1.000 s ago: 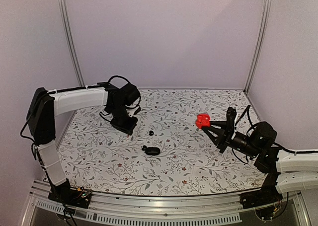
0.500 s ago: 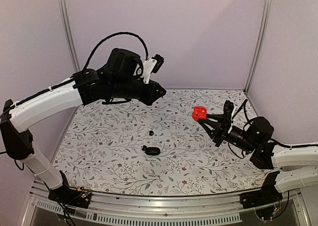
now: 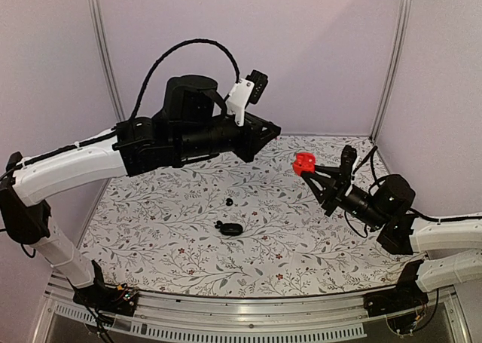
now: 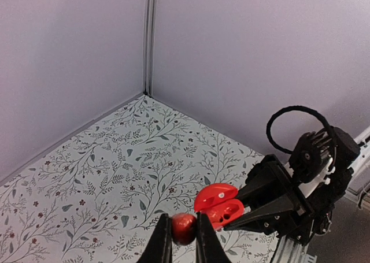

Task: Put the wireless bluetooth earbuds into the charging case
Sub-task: Insert the right earbud into the right side groove of the charging case.

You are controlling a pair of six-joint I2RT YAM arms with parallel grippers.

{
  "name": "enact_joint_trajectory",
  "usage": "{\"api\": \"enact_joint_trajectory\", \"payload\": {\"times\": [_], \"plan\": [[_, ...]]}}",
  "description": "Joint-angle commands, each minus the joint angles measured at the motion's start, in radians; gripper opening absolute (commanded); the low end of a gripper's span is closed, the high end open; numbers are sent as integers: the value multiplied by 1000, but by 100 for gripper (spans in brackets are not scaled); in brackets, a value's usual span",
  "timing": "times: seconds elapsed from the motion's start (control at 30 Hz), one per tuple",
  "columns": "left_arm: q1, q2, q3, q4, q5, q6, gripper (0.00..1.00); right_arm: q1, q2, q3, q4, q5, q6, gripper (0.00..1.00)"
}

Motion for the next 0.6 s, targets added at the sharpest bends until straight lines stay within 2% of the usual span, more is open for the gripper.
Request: {"api": "enact_joint_trajectory", "payload": {"times": [0.0,0.37,0.57], "plan": [[-42,17,-20,95,-2,10,4,-4,13,36,50,44,21,0],[-84,63,-9,137,-32,18,4,-4,12,10,81,56,73,0],[-88,72,3,139,-45,36,4,-4,2,12,72,47,40,0]]}}
